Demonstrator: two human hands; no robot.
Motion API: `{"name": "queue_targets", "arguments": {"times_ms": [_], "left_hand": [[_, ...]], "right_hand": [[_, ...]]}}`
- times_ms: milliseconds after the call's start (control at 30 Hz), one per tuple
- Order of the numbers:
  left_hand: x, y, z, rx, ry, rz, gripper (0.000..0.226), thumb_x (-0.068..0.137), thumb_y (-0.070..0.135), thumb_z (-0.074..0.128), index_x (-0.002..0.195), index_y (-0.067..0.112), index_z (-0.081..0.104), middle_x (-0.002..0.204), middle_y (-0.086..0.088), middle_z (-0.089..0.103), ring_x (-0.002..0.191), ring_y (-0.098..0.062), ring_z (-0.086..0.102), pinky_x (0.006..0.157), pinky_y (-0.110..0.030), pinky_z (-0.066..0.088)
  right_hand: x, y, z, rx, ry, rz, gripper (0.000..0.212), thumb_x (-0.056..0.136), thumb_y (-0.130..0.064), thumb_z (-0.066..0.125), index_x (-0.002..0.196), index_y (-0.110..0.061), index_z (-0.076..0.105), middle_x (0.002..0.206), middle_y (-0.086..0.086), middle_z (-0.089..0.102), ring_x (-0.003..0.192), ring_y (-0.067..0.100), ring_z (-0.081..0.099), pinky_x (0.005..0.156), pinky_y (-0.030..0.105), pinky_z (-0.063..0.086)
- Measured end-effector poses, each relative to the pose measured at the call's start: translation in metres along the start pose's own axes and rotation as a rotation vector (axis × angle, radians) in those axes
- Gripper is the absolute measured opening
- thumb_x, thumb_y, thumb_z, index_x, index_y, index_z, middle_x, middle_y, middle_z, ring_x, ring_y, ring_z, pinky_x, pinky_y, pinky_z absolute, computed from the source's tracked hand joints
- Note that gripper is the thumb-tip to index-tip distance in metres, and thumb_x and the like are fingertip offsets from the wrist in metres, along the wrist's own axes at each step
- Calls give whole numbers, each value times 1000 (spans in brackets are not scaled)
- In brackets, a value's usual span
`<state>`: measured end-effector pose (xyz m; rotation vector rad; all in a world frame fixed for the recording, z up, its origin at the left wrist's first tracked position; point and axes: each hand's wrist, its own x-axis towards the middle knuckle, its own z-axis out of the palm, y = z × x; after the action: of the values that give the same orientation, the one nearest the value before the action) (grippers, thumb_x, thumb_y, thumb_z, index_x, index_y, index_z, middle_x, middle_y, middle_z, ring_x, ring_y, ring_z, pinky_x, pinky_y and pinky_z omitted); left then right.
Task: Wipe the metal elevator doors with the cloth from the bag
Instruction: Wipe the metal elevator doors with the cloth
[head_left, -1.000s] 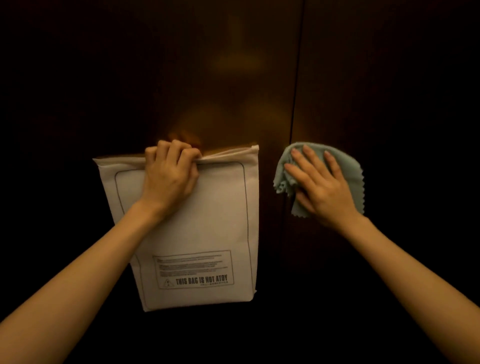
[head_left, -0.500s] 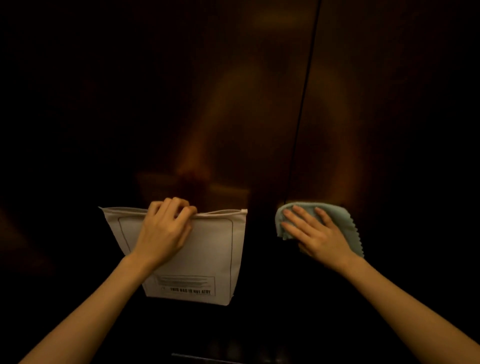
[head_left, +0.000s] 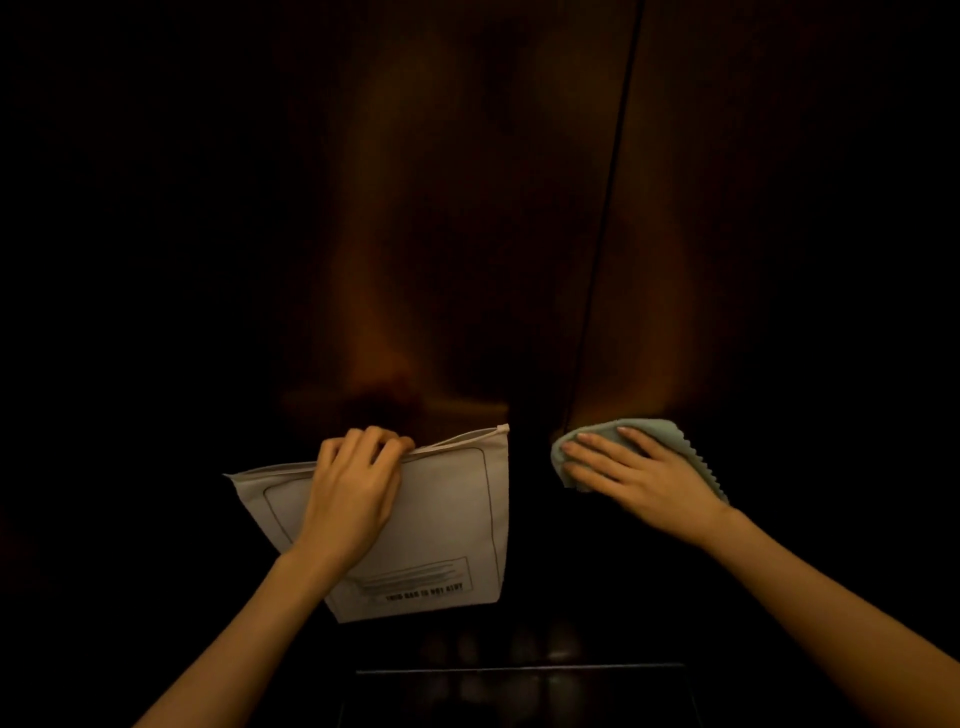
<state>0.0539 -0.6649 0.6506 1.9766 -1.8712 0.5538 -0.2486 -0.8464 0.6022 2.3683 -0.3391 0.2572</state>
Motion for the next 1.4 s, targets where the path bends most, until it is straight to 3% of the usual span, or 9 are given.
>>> {"name": "queue_targets", "arguments": {"times_ms": [233, 667, 800, 967, 1067, 1167, 1233, 1300, 1400], "left_hand": [[-31, 13, 67, -87, 116, -20, 26, 87, 15, 41, 101, 10, 62, 92, -8, 59, 82, -25, 51, 70, -30, 28], [-144, 41, 266, -76, 287, -95, 19, 81, 1, 60, 98, 6, 65, 90, -12, 61, 79, -31, 57, 68, -34, 35], [-216, 53, 389, -36, 287, -124, 24, 76, -4, 67, 98, 6, 65, 89, -13, 60, 79, -32, 56, 67, -36, 35], [-249, 53, 439, -22, 314, -168, 21, 82, 9, 52, 99, 10, 64, 91, -12, 59, 83, -32, 54, 71, -38, 34], [-260, 54, 462, -30, 336, -191, 19, 84, 3, 57, 100, 10, 64, 92, -13, 59, 84, -33, 54, 73, -39, 33], [-266, 53, 474, -47, 359, -253, 19, 84, 3, 59, 100, 10, 64, 93, -13, 58, 87, -33, 53, 74, -38, 29], [-271, 53, 477, -68, 367, -291, 19, 84, 3, 58, 100, 11, 63, 93, -12, 58, 88, -32, 53, 75, -37, 28], [-279, 54, 480, -69, 359, -310, 19, 85, 3, 57, 101, 11, 63, 94, -11, 58, 89, -31, 52, 75, -36, 27], [-290, 51, 483, -69, 328, -309, 19, 84, 2, 58, 100, 11, 64, 93, -10, 59, 88, -31, 53, 75, -35, 25]], "right_hand": [[8, -48, 29, 111, 199, 338, 54, 85, -21, 40, 139, -16, 36, 147, 3, 30, 138, 21, 24, 114, 44, 7], [-76, -224, 226, 72, 178, 299, 52, 83, -22, 42, 134, -17, 40, 144, 3, 35, 137, 19, 25, 112, 45, 12], [-123, -316, 335, 18, 177, 261, 49, 85, -22, 41, 134, -17, 42, 144, 3, 36, 136, 20, 28, 112, 45, 11], [-141, -363, 384, 20, 209, 283, 46, 85, -20, 41, 128, -16, 57, 140, 5, 47, 131, 25, 36, 110, 45, 15], [-149, -388, 408, 24, 218, 320, 46, 85, -20, 41, 127, -16, 58, 139, 6, 49, 131, 26, 37, 107, 47, 23], [-157, -407, 431, 10, 211, 319, 50, 83, -20, 43, 133, -17, 51, 141, 5, 46, 130, 26, 41, 108, 47, 20], [-162, -415, 442, -6, 189, 308, 57, 80, -21, 55, 135, -18, 40, 142, 4, 44, 130, 25, 43, 109, 46, 18], [-165, -420, 447, 7, 151, 307, 72, 72, -22, 69, 136, -19, 36, 142, 4, 46, 136, 23, 34, 106, 46, 21], [-155, -408, 439, 37, 229, 324, 74, 71, -24, 71, 136, -19, 36, 142, 5, 44, 140, 21, 24, 105, 47, 21]]}}
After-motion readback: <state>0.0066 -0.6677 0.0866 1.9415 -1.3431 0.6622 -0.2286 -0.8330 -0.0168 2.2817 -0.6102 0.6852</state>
